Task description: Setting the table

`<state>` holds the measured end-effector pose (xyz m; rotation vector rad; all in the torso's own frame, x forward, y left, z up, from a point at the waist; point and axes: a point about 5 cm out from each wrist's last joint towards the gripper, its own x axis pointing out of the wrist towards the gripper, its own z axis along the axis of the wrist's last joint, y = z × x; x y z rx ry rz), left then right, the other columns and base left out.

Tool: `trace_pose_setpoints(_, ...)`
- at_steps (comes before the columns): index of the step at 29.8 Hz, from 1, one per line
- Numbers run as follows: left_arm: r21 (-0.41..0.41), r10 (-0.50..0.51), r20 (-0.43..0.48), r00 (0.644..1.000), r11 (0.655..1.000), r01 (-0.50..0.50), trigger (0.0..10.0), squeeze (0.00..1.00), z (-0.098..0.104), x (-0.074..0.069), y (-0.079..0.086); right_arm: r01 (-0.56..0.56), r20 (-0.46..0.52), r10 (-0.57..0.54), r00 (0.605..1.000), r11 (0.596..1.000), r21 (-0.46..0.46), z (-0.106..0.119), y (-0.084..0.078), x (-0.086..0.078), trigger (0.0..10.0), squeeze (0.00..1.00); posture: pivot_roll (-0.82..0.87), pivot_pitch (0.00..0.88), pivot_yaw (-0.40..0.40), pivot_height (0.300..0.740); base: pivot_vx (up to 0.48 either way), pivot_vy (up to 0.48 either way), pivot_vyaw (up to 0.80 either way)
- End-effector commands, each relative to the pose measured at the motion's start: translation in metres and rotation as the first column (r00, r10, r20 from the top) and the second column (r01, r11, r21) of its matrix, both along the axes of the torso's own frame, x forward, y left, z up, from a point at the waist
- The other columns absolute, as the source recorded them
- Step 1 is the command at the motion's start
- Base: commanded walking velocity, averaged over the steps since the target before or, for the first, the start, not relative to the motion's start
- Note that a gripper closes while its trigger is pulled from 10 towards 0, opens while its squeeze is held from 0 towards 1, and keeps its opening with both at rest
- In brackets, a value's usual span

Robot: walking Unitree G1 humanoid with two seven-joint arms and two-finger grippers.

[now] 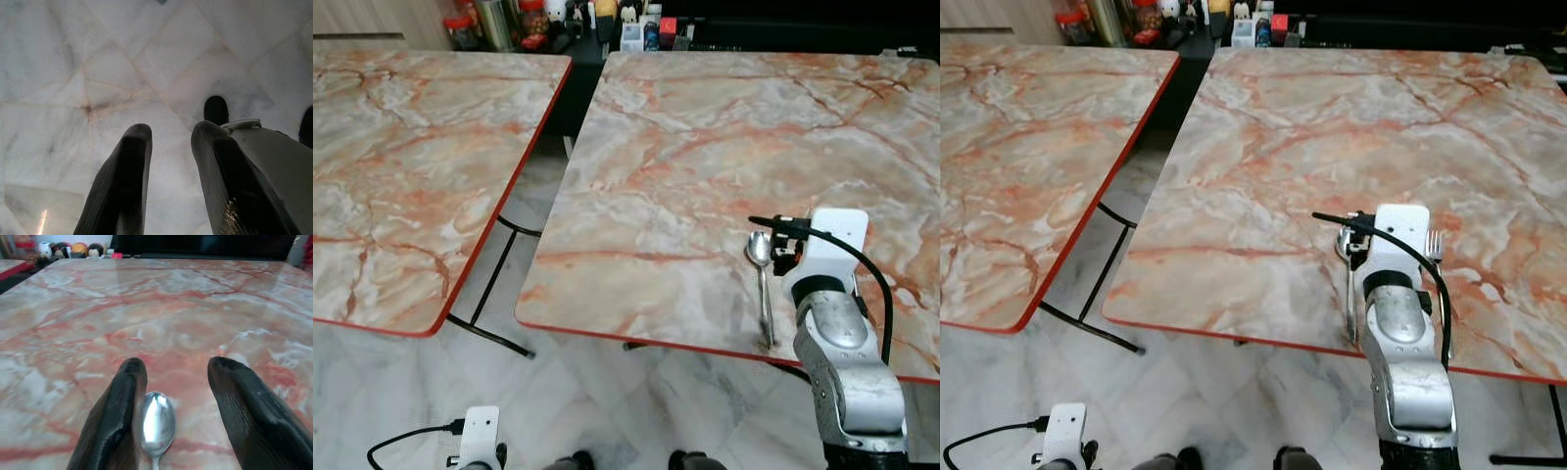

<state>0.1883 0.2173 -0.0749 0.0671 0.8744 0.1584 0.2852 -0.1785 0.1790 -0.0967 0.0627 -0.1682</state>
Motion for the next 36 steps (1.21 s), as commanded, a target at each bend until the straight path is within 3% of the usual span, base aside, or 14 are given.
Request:
trace_pose_setpoints(1,-0.005,0.005,-0.049,0.999,1.000,-0.005,10.0,0.00,-0.005,-0.010,0.003,0.006,-0.030,-0.006,1.000,1.000,0.007,0.000,0.001,-0.005,10.0,1.00,-0.08,0.182,0.029,0.740,0.000,0.000,0.00)
trace_pose_setpoints(3,-0.007,0.003,-0.053,0.999,1.000,-0.003,10.0,0.00,-0.006,-0.011,0.003,0.009,-0.054,-0.008,0.999,1.000,0.010,-0.003,0.002,-0.007,10.0,1.00,-0.08,0.181,0.031,0.740,0.000,0.000,0.00)
trace_pose_setpoints(4,-0.008,0.002,-0.056,0.998,1.000,-0.002,10.0,0.00,-0.006,-0.011,0.003,0.005,-0.069,-0.003,0.998,1.000,0.020,-0.006,0.004,-0.008,10.0,0.27,-0.08,0.180,0.031,0.740,0.000,0.000,0.00)
trace_pose_setpoints(5,-0.008,0.002,-0.058,0.998,1.000,-0.002,10.0,0.00,-0.006,-0.012,0.003,0.002,-0.080,0.000,0.997,1.000,0.028,-0.007,0.004,-0.008,10.0,0.27,-0.08,0.180,0.031,0.740,0.000,0.000,0.00)
trace_pose_setpoints(6,-0.010,0.001,-0.060,0.998,1.000,-0.002,10.0,0.00,-0.006,-0.012,0.003,-0.002,-0.103,0.006,0.995,0.999,0.041,-0.012,0.005,-0.009,10.0,0.00,-0.08,0.179,0.030,0.740,0.000,0.000,0.00)
trace_pose_setpoints(9,-0.014,0.000,-0.064,0.998,1.000,-0.001,10.0,0.00,-0.006,-0.012,0.004,0.023,-0.176,-0.017,0.984,0.999,0.031,-0.024,0.000,-0.013,10.0,0.00,-0.08,0.179,0.028,0.740,0.000,0.000,0.00)
trace_pose_setpoints(14,-0.016,0.000,-0.070,0.998,1.000,-0.001,10.0,0.00,-0.006,-0.013,0.005,0.039,-0.214,-0.024,0.977,0.997,0.065,-0.030,-0.001,-0.014,10.0,0.00,-0.08,0.180,0.030,0.740,0.000,0.000,0.00)
trace_pose_setpoints(33,-0.044,-0.010,-0.074,0.997,0.999,0.007,10.0,0.00,-0.006,-0.012,0.003,0.052,-0.278,-0.029,0.960,0.996,0.075,-0.050,-0.004,-0.013,10.0,0.00,-0.07,0.191,0.035,0.740,0.000,0.000,0.00)
trace_pose_setpoints(36,-0.043,-0.012,-0.073,0.997,0.999,0.009,10.0,0.00,-0.006,-0.011,0.003,0.046,-0.259,-0.016,0.966,0.993,0.112,-0.053,-0.003,-0.011,10.0,0.00,-0.07,0.193,0.036,0.740,0.000,0.000,0.00)
